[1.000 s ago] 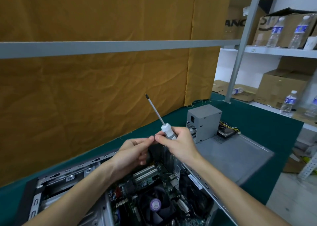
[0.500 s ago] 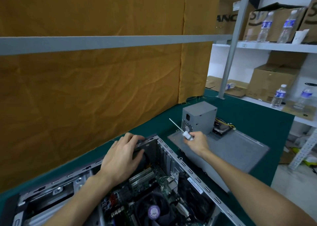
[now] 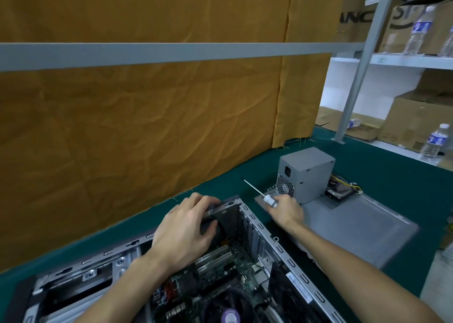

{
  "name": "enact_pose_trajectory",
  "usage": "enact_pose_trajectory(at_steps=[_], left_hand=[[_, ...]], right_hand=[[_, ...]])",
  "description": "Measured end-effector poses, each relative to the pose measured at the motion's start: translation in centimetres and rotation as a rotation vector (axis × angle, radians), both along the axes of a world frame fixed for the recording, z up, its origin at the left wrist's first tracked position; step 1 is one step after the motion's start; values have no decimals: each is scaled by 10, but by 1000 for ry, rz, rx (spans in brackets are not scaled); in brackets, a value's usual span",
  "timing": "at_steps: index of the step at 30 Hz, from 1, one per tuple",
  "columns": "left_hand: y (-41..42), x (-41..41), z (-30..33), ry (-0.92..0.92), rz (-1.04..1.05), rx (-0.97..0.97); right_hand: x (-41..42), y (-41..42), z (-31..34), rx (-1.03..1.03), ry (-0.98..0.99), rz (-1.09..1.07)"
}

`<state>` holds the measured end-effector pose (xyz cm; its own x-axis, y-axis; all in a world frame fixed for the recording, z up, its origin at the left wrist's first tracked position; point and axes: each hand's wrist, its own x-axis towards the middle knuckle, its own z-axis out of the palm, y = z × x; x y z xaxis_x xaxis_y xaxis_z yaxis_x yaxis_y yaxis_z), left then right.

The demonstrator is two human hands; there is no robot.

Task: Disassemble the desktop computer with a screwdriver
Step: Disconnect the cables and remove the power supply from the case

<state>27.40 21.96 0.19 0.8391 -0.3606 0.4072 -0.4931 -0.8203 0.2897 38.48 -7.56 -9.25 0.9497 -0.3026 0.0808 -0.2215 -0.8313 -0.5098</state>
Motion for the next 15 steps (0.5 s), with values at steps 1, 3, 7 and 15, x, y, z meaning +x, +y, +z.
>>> enact_pose_trajectory(at_steps=[1, 3, 7, 15], left_hand=[[0, 0, 0, 3, 3, 0], [-1, -1, 1, 6, 4, 0], [-1, -1, 2, 9, 5, -4], [1, 0, -1, 9, -10, -14]], right_hand=[[0, -1, 0, 13, 1, 1], [1, -3, 1, 47, 7, -14], [6, -2, 3, 114, 24, -57], [-11, -3, 20, 266, -36, -40]])
